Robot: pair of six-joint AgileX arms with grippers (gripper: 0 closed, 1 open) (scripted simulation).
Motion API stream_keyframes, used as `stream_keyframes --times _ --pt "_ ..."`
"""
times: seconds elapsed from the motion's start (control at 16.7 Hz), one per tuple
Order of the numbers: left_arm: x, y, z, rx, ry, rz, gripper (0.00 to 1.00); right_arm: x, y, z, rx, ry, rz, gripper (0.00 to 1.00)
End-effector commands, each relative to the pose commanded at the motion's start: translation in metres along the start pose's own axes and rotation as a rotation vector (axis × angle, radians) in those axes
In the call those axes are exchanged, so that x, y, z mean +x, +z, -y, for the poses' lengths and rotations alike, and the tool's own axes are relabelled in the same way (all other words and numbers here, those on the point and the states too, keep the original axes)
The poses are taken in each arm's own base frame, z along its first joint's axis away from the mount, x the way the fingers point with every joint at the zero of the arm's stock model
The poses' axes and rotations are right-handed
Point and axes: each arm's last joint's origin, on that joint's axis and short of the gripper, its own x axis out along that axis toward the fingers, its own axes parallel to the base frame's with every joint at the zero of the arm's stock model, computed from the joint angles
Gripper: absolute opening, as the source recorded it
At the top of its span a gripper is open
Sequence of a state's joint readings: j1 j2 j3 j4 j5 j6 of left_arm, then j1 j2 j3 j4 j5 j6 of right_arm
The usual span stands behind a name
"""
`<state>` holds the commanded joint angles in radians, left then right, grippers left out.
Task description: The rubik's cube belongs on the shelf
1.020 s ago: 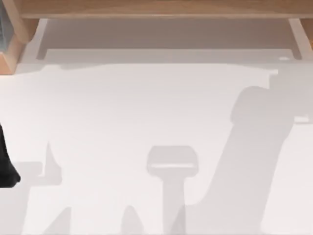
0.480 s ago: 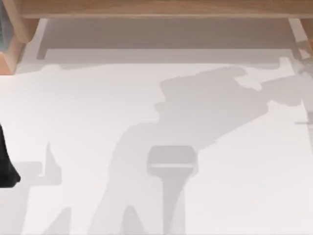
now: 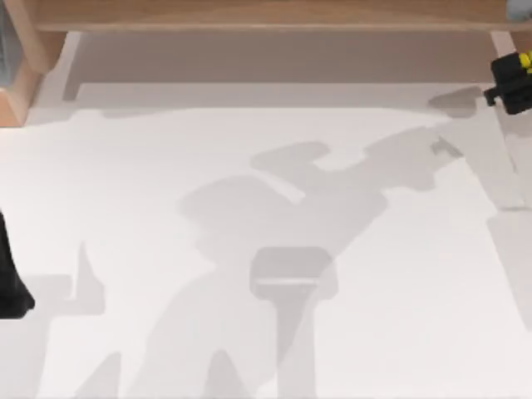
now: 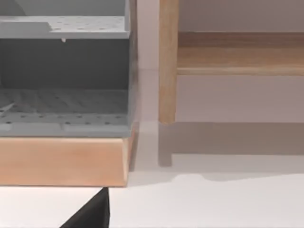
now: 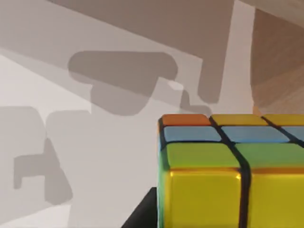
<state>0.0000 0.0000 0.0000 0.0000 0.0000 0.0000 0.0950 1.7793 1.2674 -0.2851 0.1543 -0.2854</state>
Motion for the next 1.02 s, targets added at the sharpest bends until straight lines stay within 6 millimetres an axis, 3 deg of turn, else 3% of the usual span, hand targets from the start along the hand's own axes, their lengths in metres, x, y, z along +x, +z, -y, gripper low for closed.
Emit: stream_keyframes --times 0.24,0.42,0.66,1.02 --pt "0.0 0.0 0.0 0.0 0.0 0.0 1.0 0.01 -0.022 -0.054 0.036 -0.021 0.235 0.0" --pt "0.0 0.0 0.0 0.0 0.0 0.0 1.0 0.013 -0.033 -0.079 0.102 -0.04 0.439 0.0" --pt "0.0 0.0 0.0 0.0 0.0 0.0 1.0 0.014 -0.04 -0.094 0.22 -0.071 0.699 0.0" --pt "0.0 0.0 0.0 0.0 0.0 0.0 1.0 0.023 -0.041 -0.096 0.357 -0.109 0.95 0.0"
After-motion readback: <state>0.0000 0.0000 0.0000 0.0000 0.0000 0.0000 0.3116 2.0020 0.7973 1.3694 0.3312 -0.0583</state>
